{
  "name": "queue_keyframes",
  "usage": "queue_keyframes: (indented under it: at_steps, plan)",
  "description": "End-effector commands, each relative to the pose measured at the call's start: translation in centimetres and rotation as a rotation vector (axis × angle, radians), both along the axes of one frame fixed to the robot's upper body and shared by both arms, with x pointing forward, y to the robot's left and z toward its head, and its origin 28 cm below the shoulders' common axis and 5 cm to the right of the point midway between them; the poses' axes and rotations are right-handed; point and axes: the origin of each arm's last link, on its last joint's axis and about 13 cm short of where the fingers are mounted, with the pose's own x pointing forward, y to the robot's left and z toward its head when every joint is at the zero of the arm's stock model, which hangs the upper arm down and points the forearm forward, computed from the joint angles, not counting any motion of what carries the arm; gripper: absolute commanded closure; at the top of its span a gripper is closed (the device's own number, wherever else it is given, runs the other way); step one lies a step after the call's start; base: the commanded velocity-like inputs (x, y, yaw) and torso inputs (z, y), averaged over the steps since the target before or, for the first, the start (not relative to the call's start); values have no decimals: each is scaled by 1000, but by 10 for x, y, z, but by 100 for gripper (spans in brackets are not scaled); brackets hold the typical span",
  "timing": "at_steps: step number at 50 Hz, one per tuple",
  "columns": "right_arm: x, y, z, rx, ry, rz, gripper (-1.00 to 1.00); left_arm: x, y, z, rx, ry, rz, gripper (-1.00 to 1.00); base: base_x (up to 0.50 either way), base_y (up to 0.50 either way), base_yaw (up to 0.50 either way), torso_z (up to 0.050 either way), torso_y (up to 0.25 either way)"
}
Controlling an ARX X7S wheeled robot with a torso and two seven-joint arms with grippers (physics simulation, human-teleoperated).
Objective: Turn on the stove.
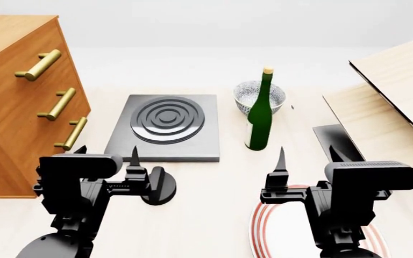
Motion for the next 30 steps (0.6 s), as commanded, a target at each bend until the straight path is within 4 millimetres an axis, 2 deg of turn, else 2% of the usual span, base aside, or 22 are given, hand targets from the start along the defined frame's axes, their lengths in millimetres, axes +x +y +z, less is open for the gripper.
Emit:
queue_keyframes:
  at_steps: [1, 5, 6, 10, 17, 30]
  plan:
    - [-1, -1, -1, -8, 3, -5, -100, 4, 10, -25, 45, 4, 58, -100, 0, 0, 0, 0, 0]
    - [-3, 0, -1, -3, 1, -1, -100, 8, 16, -39, 102, -59, 115, -100, 0, 0, 0, 0, 0]
    - [-4, 0, -1, -2, -1, 0, -100, 14, 19, -51, 110, -41, 146, -100, 0, 0, 0, 0, 0]
    - [-4, -1, -1, -6, -4, -4, -100, 24, 24, -74, 130, 5, 166, -100, 0, 0, 0, 0, 0]
    - [-5, -1, -6, -6, -5, -7, -100, 34, 26, -93, 126, 7, 149, -100, 0, 0, 0, 0, 0]
    - [-4, 0, -9, -4, 8, -9, -100, 37, 22, -123, 124, 51, 141, -100, 0, 0, 0, 0, 0]
